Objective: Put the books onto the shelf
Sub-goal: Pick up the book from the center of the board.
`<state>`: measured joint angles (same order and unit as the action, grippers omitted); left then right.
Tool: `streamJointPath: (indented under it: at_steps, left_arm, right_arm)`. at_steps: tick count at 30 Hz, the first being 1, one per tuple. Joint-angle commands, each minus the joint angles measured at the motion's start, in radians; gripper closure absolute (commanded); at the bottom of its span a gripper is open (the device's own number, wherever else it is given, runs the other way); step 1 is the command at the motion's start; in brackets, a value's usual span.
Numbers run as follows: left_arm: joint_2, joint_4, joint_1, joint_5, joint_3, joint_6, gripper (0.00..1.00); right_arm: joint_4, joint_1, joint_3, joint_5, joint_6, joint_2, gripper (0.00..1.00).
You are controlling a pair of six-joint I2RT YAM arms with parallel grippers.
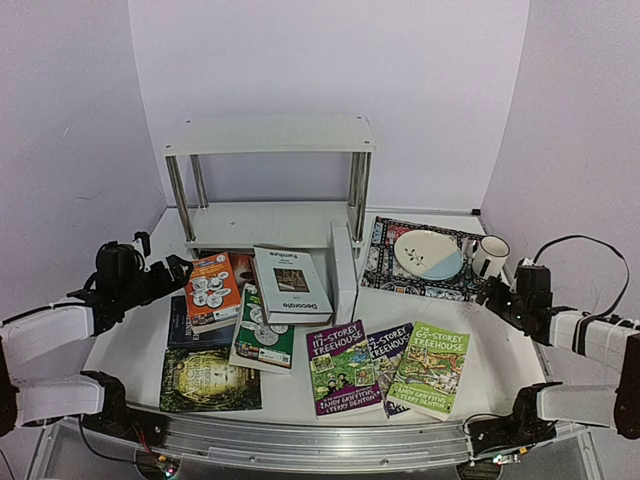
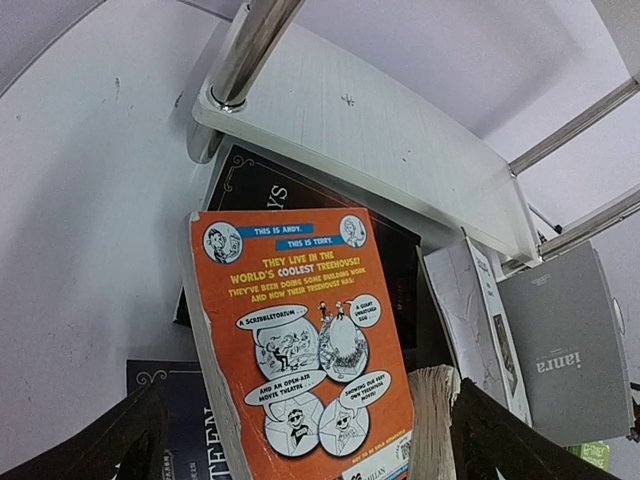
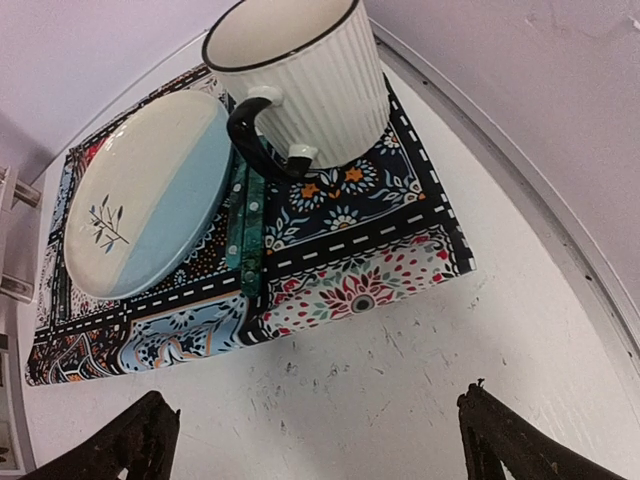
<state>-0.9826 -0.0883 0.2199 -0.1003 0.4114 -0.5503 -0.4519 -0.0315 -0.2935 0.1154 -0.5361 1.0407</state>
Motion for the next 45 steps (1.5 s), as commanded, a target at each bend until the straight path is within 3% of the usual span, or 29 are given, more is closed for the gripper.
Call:
streamJointPath:
  at_steps: [1,6,11,20,31,45]
  left_arm:
    - [0.039,-0.02,-0.001,0.049,0.039,0.008,0.0]
    - [0.041,-0.012,-0.001,0.024,0.042,0.024,0.0]
    - [0.031,-0.011,-0.002,0.004,0.05,0.036,0.0]
    - [0.032,-0.017,-0.001,-0.055,0.052,0.038,0.0]
    - [0.002,-0.046,0.001,-0.136,0.059,0.018,0.0]
    - [0.083,-0.046,0.001,-0.147,0.023,0.005,0.0]
  right_arm:
    - [0.081,-0.002,-0.036,0.075,-0.039,-0.022,0.02]
    - [0.164,-0.002,-0.054,0.129,-0.067,-0.023,0.02]
    - [0.181,-0.002,-0.115,-0.076,-0.032,0.027,0.02]
    - [0.369,-0.028,-0.32,-0.192,-0.036,0.134,0.02]
    - [0.515,-0.446,-0.595,-0.035,-0.109,0.27,0.02]
    - [0.533,-0.747,-0.873,0.059,-0.087,0.478,0.02]
